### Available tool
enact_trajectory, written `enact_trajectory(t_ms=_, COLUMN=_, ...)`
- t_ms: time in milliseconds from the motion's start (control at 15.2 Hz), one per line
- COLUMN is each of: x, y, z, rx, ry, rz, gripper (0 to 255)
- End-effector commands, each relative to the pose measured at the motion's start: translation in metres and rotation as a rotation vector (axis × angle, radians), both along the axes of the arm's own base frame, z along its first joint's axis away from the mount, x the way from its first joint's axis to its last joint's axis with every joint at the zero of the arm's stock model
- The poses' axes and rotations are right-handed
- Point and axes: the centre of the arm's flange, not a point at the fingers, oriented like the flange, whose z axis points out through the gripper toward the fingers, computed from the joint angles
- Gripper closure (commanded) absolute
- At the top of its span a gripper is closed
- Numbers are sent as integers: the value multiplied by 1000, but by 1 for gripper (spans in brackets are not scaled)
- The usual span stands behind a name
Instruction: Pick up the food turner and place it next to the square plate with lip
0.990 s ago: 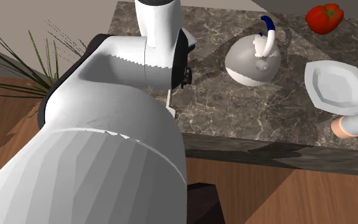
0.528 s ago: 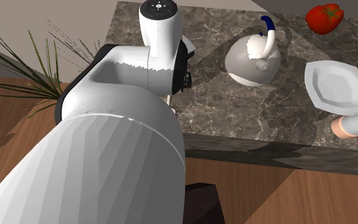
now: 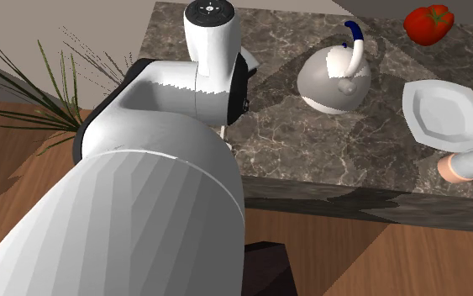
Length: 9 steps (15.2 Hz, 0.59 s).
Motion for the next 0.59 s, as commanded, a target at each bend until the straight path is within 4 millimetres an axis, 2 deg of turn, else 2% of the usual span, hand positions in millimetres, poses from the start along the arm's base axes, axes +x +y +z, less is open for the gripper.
enact_trajectory(t_ms=0, x=0, y=0, z=0, rx=0, ry=0, rz=0, gripper=255)
enact_trajectory(t_ms=396, x=0, y=0, z=0, rx=0, ry=0, rz=0, gripper=255)
enact_trajectory(t_ms=528, x=0, y=0, z=11, rx=0, ry=0, rz=0, gripper=255)
